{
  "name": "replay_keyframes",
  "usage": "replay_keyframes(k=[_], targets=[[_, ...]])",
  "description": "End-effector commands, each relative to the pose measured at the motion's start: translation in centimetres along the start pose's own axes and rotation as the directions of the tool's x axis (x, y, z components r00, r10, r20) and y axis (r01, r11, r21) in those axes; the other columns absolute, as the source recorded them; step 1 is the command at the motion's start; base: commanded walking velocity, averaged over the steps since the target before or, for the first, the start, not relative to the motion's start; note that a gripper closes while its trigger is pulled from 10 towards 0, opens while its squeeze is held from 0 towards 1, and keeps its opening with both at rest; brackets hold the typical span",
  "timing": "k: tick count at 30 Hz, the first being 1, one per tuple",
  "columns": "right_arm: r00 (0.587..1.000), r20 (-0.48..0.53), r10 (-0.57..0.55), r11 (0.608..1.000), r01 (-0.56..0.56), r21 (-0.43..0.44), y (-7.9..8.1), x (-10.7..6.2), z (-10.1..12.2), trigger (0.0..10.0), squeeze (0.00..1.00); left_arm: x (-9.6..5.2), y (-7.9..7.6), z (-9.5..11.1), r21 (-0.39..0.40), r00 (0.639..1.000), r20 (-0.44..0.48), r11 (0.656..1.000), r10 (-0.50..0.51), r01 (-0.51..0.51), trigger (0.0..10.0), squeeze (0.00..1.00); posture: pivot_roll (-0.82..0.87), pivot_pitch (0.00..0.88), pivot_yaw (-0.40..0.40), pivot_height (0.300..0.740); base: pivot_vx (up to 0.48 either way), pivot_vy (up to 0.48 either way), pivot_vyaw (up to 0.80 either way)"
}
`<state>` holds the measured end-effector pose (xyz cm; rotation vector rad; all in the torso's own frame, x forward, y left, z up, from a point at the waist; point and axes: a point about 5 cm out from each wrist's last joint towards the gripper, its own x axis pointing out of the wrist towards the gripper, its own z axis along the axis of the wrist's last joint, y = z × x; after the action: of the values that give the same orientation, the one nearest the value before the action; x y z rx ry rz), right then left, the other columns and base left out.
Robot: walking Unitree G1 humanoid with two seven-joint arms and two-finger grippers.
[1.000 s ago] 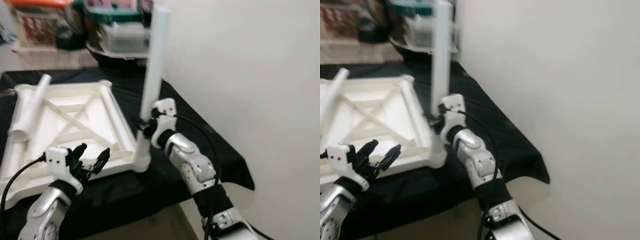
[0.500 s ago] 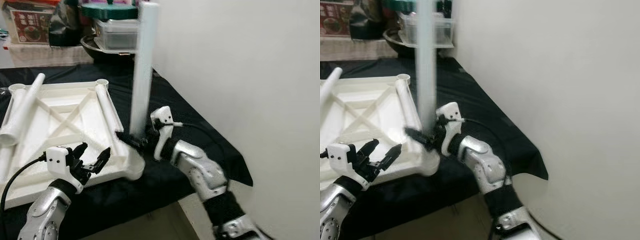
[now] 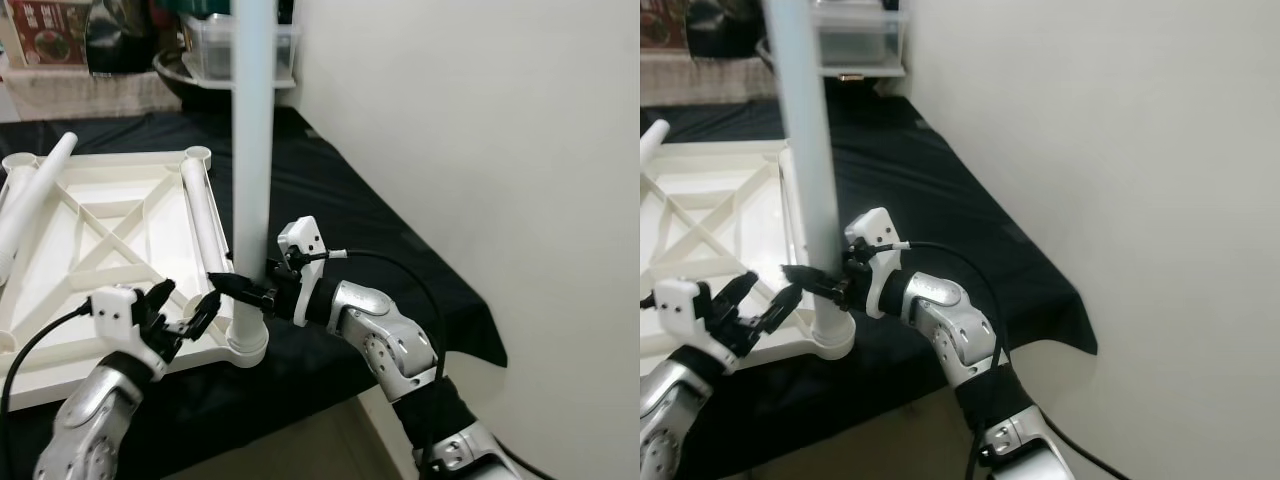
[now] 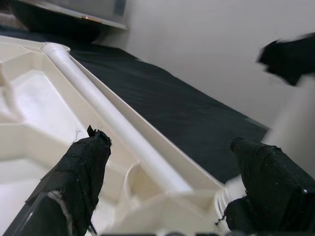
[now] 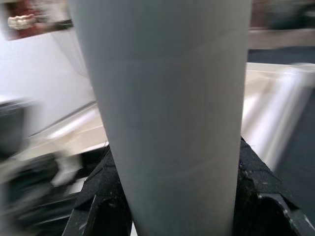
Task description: Building children table
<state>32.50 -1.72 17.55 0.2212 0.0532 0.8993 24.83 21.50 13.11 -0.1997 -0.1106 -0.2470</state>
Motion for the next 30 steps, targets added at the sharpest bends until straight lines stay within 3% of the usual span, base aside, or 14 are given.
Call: replay_keyframes(k=[1, 6, 7, 9, 10, 11, 12, 13, 15, 16, 21, 28, 29, 30], targets=[[0.922, -0.037, -0.385, 0.919, 0.387, 0.081, -4.1, -1.5, -0.9, 0.0, 0.00, -0.1, -0.2, -0.1, 0.000, 1.000, -0.006, 1.000, -0.011, 0.011, 10.0, 0.00, 0.16, 0.000, -0.134, 0.740, 0.000, 0.000, 0.00], [0.906, -0.056, -0.419, 0.906, 0.421, 0.031, -4.2, -2.0, -1.4, 0.0, 0.00, -0.1, -0.3, -0.1, -0.001, 1.000, -0.004, 1.000, -0.013, 0.013, 10.0, 0.00, 0.16, 0.000, -0.133, 0.740, 0.000, 0.000, 0.00], [0.925, -0.040, -0.378, 0.925, 0.379, 0.018, -3.7, -1.9, -1.4, 10.0, 0.00, -0.1, -0.4, -0.1, -0.001, 1.000, -0.004, 1.000, -0.012, 0.012, 10.0, 0.00, 0.16, 0.000, -0.134, 0.740, 0.000, 0.000, 0.00], [0.935, -0.028, -0.353, 0.935, 0.354, 0.011, -3.3, -1.9, -1.3, 10.0, 0.00, -0.1, -0.4, -0.1, -0.001, 1.000, -0.003, 1.000, -0.012, 0.012, 10.0, 0.00, 0.16, 0.000, -0.134, 0.740, 0.000, 0.000, 0.00], [0.961, -0.009, -0.277, 0.960, 0.277, 0.033, -2.6, -1.6, -1.1, 10.0, 0.11, -0.1, -0.4, -0.1, -0.001, 1.000, -0.003, 1.000, -0.011, 0.011, 10.0, 0.00, 0.16, 0.000, -0.133, 0.740, 0.000, 0.000, 0.00], [0.961, -0.009, -0.277, 0.960, 0.277, 0.033, -2.6, -1.6, -1.1, 10.0, 0.11, -0.1, -0.4, -0.1, -0.001, 1.000, -0.003, 1.000, -0.011, 0.011, 10.0, 0.00, 0.16, 0.000, -0.133, 0.740, 0.000, 0.000, 0.00], [0.980, 0.017, -0.199, 0.979, 0.198, 0.049, -1.9, -1.4, -0.7, 10.0, 1.00, -0.1, -0.4, -0.1, -0.001, 1.000, -0.003, 1.000, -0.012, 0.012, 10.0, 0.00, 0.16, 0.000, -0.134, 0.740, 0.000, 0.000, 0.00], [0.994, 0.050, -0.092, 0.993, 0.089, 0.074, -0.9, -1.0, 0.0, 10.0, 1.00, -0.1, -0.4, -0.1, -0.001, 1.000, -0.004, 1.000, -0.012, 0.012, 10.0, 0.00, 0.16, 0.000, -0.135, 0.740, 0.000, 0.000, 0.00], [0.996, 0.057, -0.073, 0.994, 0.069, 0.081, -0.7, -0.8, 0.2, 10.0, 1.00, -0.1, -0.4, -0.2, -0.001, 1.000, -0.004, 1.000, -0.012, 0.012, 10.0, 0.00, 0.16, 0.000, -0.135, 0.740, 0.000, 0.000, 0.00], [0.997, 0.073, 0.003, 0.998, -0.008, 0.065, -0.1, -0.7, 0.8, 10.0, 0.00, -0.1, -0.3, -0.1, -0.001, 1.000, -0.003, 1.000, -0.012, 0.012, 10.0, 0.00, 0.16, 0.000, -0.135, 0.740, 0.000, 0.000, 0.00], [0.935, 0.133, 0.329, 0.942, -0.334, 0.020, 2.3, -1.3, 2.8, 10.0, 0.00, -0.1, -0.2, -0.1, 0.000, 1.000, -0.003, 1.000, -0.008, 0.008, 10.0, 0.00, 0.16, 0.000, -0.139, 0.740, 0.000, 0.000, 0.00], [0.833, 0.063, 0.550, 0.835, -0.549, -0.028, 4.5, -2.0, 2.1, 10.0, 0.00, -0.1, 0.0, 0.0, 0.002, 1.000, -0.002, 1.000, -0.005, 0.005, 10.0, 0.00, 0.18, 0.000, -0.146, 0.740, 0.000, 0.000, 0.00], [0.844, 0.059, 0.533, 0.846, -0.532, -0.041, 4.6, -1.9, 1.6, 6.4, 0.00, -0.1, 0.0, 0.0, 0.002, 1.000, -0.002, 1.000, -0.004, 0.004, 10.0, 0.00, 0.18, 0.000, -0.146, 0.740, 0.000, 0.000, 0.00], [0.854, 0.059, 0.517, 0.856, -0.514, -0.049, 4.6, -1.7, 1.3, 6.4, 0.00, -0.1, 0.0, 0.0, 0.002, 1.000, -0.002, 1.000, -0.002, 0.002, 10.0, 0.00, 0.18, 0.000, -0.146, 0.740, 0.000, 0.000, 0.00]])
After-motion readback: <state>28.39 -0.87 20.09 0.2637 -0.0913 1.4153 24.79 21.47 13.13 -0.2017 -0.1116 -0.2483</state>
